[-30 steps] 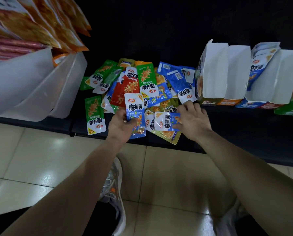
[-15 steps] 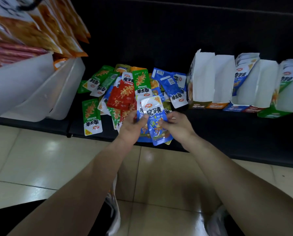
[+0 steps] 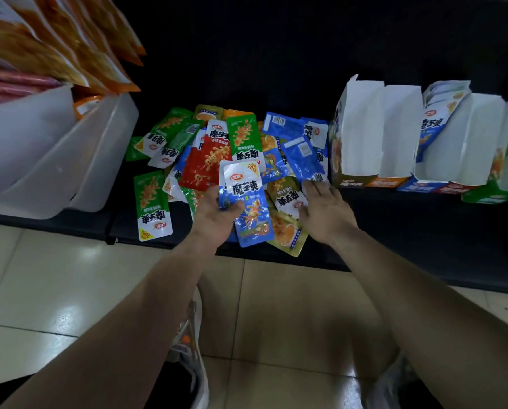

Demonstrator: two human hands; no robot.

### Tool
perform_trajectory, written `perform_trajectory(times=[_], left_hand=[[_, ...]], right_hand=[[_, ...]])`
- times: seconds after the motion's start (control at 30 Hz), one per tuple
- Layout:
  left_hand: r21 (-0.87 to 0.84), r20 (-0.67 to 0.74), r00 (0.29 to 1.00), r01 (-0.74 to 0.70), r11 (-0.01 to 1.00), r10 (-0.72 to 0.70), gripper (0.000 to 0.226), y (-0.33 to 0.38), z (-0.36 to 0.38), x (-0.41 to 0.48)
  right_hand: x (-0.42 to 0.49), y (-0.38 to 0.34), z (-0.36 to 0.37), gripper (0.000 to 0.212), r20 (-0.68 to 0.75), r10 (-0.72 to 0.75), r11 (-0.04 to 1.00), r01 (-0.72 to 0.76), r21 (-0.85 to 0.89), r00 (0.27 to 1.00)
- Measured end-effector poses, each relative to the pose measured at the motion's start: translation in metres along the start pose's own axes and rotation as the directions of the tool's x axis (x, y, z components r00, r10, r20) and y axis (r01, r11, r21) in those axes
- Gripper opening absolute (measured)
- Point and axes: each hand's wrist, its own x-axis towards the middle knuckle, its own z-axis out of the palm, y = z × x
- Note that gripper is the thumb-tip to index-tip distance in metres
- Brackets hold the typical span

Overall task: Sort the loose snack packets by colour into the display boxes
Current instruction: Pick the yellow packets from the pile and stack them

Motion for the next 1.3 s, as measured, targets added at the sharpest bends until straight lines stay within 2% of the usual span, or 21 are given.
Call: perform_trajectory(times=[0.17,0.3,0.47,0.53,0.63,0.73,0.83,0.93,1.03,1.1,1.2,1.3], left_hand=[[0.041,-0.002,1.000,-0.027,0.999,0.027,0.024,-0.003,0.001,0.003],[0.060,0.027,0.999,-0.022,0.998,0.020,0.028,-0.007,0.004,-0.005],[0.075,0.041,0.999,-0.021,0.997,0.018,0.024,-0.004,0.007,-0.015],[0.066,0.055,0.998,-0.013,0.998,0.010,0.022,-0.003,0.008,-0.018],[0.098,0.070,0.998,-0.016,0.995,0.009,0.026,0.002,0.012,-0.021],[0.131,0.083,0.997,-0.017,0.991,0.006,0.026,0.006,0.016,-0.021],[0.143,0.093,0.996,-0.019,0.990,0.006,0.027,0.009,0.022,-0.024],[0.145,0.111,0.994,-0.008,0.989,-0.008,0.029,0.009,0.027,-0.028],[0.137,0.117,0.993,-0.001,0.991,-0.015,0.027,0.008,0.027,-0.033],[0.128,0.124,0.992,0.016,0.992,-0.032,0.027,0.005,0.026,-0.033],[0.136,0.135,0.989,0.043,0.990,-0.061,0.027,0.008,0.024,-0.035],[0.153,0.123,0.990,0.049,0.987,-0.068,0.027,0.015,0.026,-0.037]], right_hand=[[-0.029,0.020,0.012,0.062,-0.109,0.064,0.985,-0.080,-0.154,0.992],[-0.038,0.040,0.014,0.061,-0.140,0.194,0.981,-0.195,0.010,0.971],[-0.040,0.045,0.007,0.083,-0.122,0.305,0.952,-0.300,0.058,0.944],[-0.041,0.047,0.006,0.074,-0.108,0.322,0.945,-0.311,0.102,0.941],[-0.050,0.052,-0.002,0.039,-0.205,0.289,0.940,-0.237,0.244,0.935],[-0.060,0.055,-0.010,0.027,-0.343,0.149,0.984,-0.105,0.144,0.927],[-0.069,0.064,-0.010,0.037,-0.223,0.104,0.995,-0.099,0.033,0.969],[-0.069,0.070,-0.005,0.046,-0.123,0.187,0.981,-0.180,0.072,0.975],[-0.063,0.072,0.001,0.071,-0.081,0.329,0.939,-0.317,0.131,0.941],[-0.057,0.070,0.005,0.081,-0.046,0.393,0.915,-0.386,0.114,0.918],[-0.050,0.070,0.005,0.082,-0.051,0.439,0.892,-0.429,0.141,0.897],[-0.051,0.075,-0.002,0.067,-0.051,0.445,0.866,-0.415,0.280,0.894]])
